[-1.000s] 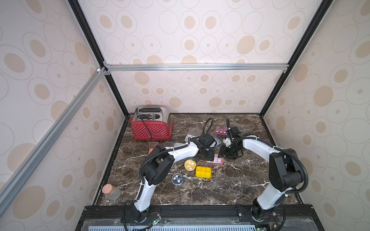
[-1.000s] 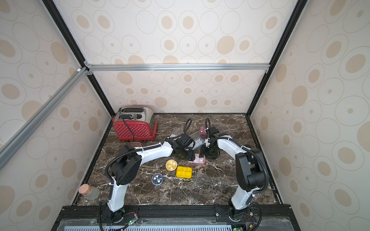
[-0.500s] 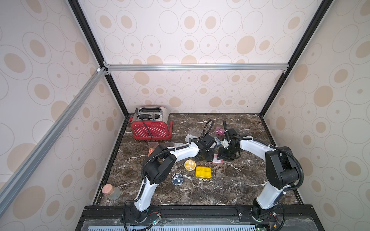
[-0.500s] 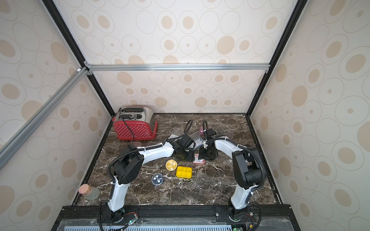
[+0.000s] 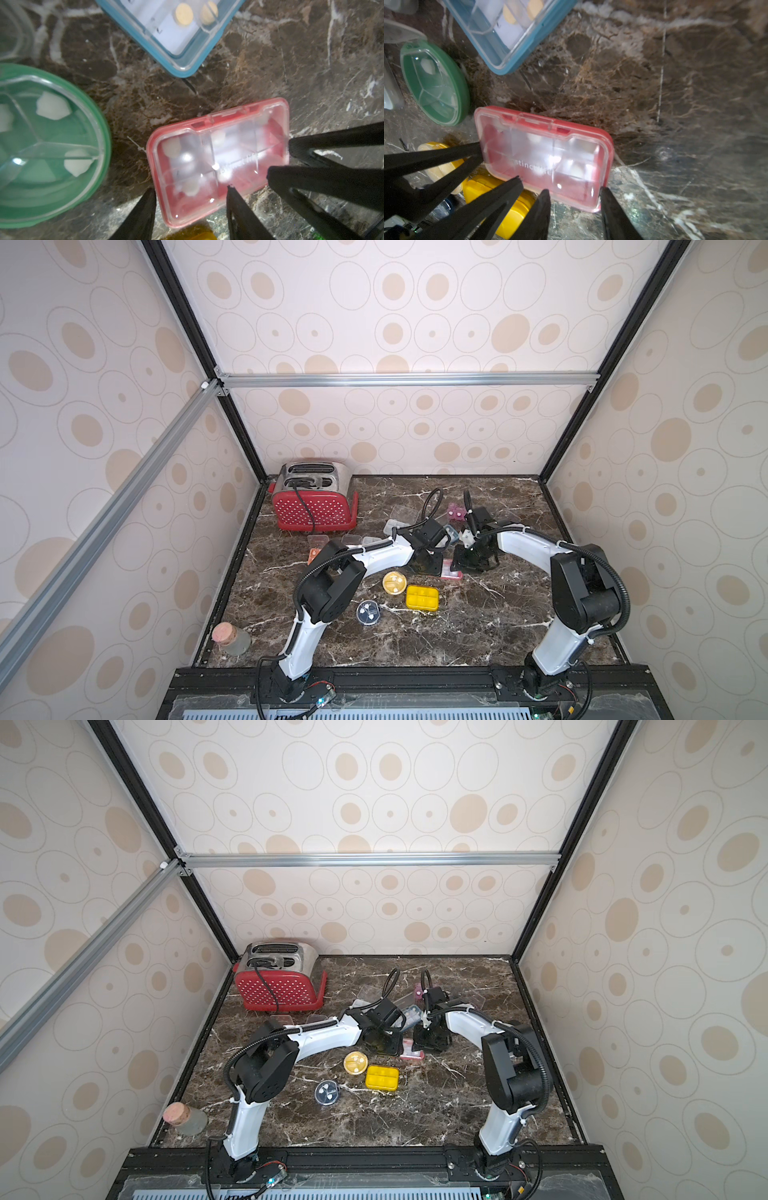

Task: Close pillboxes
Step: Close the lid on the pillbox, then move the pillbox to the center of the board.

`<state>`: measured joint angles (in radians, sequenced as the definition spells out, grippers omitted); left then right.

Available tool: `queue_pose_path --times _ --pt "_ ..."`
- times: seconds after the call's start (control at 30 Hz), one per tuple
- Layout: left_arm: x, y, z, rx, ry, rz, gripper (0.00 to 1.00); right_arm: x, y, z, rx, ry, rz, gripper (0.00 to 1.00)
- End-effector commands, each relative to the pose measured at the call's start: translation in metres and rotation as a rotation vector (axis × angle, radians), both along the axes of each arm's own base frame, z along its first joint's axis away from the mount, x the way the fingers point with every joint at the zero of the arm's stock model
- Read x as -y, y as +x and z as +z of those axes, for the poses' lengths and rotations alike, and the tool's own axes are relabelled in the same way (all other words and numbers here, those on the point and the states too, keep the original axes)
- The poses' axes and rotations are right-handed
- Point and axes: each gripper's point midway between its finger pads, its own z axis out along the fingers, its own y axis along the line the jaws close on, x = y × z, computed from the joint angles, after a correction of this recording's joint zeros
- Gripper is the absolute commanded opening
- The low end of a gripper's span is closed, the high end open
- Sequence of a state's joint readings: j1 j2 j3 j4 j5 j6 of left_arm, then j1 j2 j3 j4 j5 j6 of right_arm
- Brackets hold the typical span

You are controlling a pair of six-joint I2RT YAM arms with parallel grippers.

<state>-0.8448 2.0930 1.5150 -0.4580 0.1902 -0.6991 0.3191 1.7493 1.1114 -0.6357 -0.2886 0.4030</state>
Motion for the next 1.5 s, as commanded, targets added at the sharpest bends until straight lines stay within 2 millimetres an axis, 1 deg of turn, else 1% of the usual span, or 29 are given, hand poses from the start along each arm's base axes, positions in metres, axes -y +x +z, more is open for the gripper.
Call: queue_pose_path --times 0.0,0.17,0.27,0.3,0.37,0.5,0.57,0.63,0.7,0.77,0.83,0.97,1.07,1.13,1.2,1.27,1.33,1.47 --pt "-0.003 -0.005 -0.016 -0.008 0.036 0.001 0.53 0.002 -0.018 -0.025 -0.069 -0.027 0.001 0.41" --pt "-0.008 -0.006 -0.018 -0.004 0.050 0.002 0.51 0.002 -0.020 -0.025 -0.065 -0.036 0.001 0.39" --pt "-0.007 -0.007 -0.017 -0.006 0.046 -0.002 0.52 0.002 -0.022 -0.026 -0.071 -0.032 0.003 0.39" --pt "-0.007 -0.007 -0.015 -0.005 0.042 -0.005 0.52 0.001 -0.022 -0.023 -0.070 -0.029 0.007 0.40" --pt "-0.006 -0.007 -0.009 0.003 0.034 -0.013 0.55 0.000 -0.019 -0.012 -0.045 -0.024 0.015 0.40" --pt "-0.007 -0.006 0.012 0.032 0.019 -0.022 0.60 0.009 -0.008 0.020 0.034 -0.071 0.026 0.42" --pt "-0.008 -0.007 0.026 0.055 0.007 -0.025 0.61 0.010 -0.001 0.028 0.066 -0.085 0.040 0.44" --pt "-0.012 -0.007 0.042 0.080 -0.002 -0.028 0.64 0.009 0.006 0.030 0.074 -0.097 0.055 0.46" --pt "-0.017 -0.011 0.057 0.105 -0.010 -0.043 0.66 0.006 0.017 0.028 0.080 -0.098 0.069 0.52" --pt "-0.024 -0.018 0.068 0.117 -0.012 -0.058 0.67 0.001 0.025 0.027 0.087 -0.086 0.073 0.54" --pt "-0.034 -0.025 0.078 0.129 -0.005 -0.058 0.67 -0.003 0.033 0.025 0.096 -0.079 0.073 0.54" --pt "-0.063 -0.040 0.088 0.147 0.030 -0.034 0.65 -0.008 0.045 0.022 0.127 -0.076 0.082 0.54" --pt "-0.086 -0.045 0.085 0.161 0.068 0.008 0.63 -0.011 0.051 0.018 0.135 -0.072 0.100 0.59" --pt "-0.096 -0.048 0.078 0.154 0.087 0.025 0.62 -0.014 0.053 0.014 0.133 -0.065 0.103 0.63" --pt "-0.104 -0.050 0.068 0.130 0.103 0.025 0.62 -0.019 0.051 0.009 0.133 -0.041 0.110 0.66" --pt "-0.110 -0.050 0.060 0.125 0.116 0.036 0.61 -0.022 0.050 0.004 0.134 -0.034 0.117 0.69" --pt "-0.113 -0.047 0.053 0.118 0.113 0.050 0.60 -0.023 0.048 -0.001 0.124 -0.037 0.124 0.69" --pt "-0.119 -0.038 0.046 0.129 0.152 0.063 0.59 -0.028 0.043 -0.008 0.114 -0.050 0.152 0.68"
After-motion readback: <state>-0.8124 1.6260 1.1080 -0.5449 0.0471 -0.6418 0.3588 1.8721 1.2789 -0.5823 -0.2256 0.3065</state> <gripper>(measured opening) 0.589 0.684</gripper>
